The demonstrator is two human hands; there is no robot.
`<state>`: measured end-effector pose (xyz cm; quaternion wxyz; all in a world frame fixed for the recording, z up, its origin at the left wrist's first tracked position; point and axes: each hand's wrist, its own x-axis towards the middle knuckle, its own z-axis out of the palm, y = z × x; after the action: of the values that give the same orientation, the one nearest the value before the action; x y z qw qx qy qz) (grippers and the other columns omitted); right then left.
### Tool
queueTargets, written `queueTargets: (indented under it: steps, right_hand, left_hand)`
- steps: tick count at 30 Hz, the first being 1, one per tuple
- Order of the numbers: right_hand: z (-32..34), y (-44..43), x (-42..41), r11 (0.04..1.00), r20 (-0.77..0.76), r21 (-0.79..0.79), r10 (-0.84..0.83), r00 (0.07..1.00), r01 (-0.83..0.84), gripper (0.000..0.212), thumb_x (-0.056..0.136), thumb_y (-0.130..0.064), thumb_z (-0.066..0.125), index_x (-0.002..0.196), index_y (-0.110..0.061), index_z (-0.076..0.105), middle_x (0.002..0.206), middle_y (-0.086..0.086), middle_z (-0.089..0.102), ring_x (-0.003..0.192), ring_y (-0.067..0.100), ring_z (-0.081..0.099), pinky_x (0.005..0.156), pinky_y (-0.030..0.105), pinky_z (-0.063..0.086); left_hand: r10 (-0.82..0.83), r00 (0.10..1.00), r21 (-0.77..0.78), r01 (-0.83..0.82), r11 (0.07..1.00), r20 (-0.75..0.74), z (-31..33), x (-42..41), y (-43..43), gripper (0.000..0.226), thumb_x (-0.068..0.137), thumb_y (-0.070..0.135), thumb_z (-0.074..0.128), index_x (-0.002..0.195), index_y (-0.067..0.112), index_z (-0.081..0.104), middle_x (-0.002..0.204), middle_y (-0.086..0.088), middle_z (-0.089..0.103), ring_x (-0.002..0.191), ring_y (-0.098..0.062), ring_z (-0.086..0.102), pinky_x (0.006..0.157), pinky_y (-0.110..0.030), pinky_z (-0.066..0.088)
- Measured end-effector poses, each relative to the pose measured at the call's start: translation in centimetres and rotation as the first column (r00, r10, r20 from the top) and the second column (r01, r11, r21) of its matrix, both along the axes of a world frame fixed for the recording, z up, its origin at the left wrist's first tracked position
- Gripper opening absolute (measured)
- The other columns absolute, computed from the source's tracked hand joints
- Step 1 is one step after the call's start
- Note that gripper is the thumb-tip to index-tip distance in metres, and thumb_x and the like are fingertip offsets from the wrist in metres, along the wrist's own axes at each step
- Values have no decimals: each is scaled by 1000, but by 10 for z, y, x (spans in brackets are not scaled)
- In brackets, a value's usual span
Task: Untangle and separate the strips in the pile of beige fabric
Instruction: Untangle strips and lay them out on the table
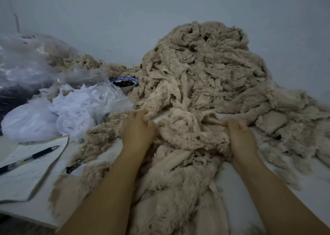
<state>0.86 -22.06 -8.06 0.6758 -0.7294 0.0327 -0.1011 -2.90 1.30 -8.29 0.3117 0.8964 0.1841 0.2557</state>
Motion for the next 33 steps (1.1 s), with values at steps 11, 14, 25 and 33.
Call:
queueTargets:
  steps: [11, 14, 25, 33]
  right_hand:
    - [4, 15, -16, 931, 135, -300, 257, 957, -207, 43, 97, -59, 46, 79, -28, 71, 74, -8, 65, 66, -11, 57, 55, 8, 40]
    - [5, 24, -25, 888, 127, -118, 458, 880, -445, 39, 82, -77, 45, 83, -51, 73, 91, -23, 72, 85, -12, 65, 69, 6, 49]
    - [18, 1, -1, 672, -74, 719, 328, 942, -178, 30, 97, -30, 48, 109, -11, 69, 109, 10, 74, 96, 24, 73, 75, 34, 59]
    - [34, 0, -25, 479, 59, 784, 577, 814, -396, 46, 92, -43, 60, 52, -22, 53, 45, -7, 48, 40, 7, 51, 43, 18, 47]
  left_hand:
    - [-286, 881, -132, 357, 925, 377, 14, -15, -35, 35, 98, 34, 53, 72, 10, 49, 62, 8, 48, 56, -1, 43, 52, -15, 33]
    - [-636, 729, 134, 625, 769, 252, 9, -17, -67, 18, 98, 24, 49, 96, 13, 63, 94, 10, 55, 87, -6, 52, 76, -21, 46]
    - [-461, 868, -105, 483, 869, 185, 0, -13, -59, 23, 102, 25, 49, 96, 19, 70, 89, 5, 71, 79, -6, 61, 70, -24, 46]
    - [-450, 822, -791, 515, 330, 348, 8, -10, -54, 46, 98, 46, 45, 97, 8, 72, 91, -7, 76, 77, -16, 71, 66, -21, 54]
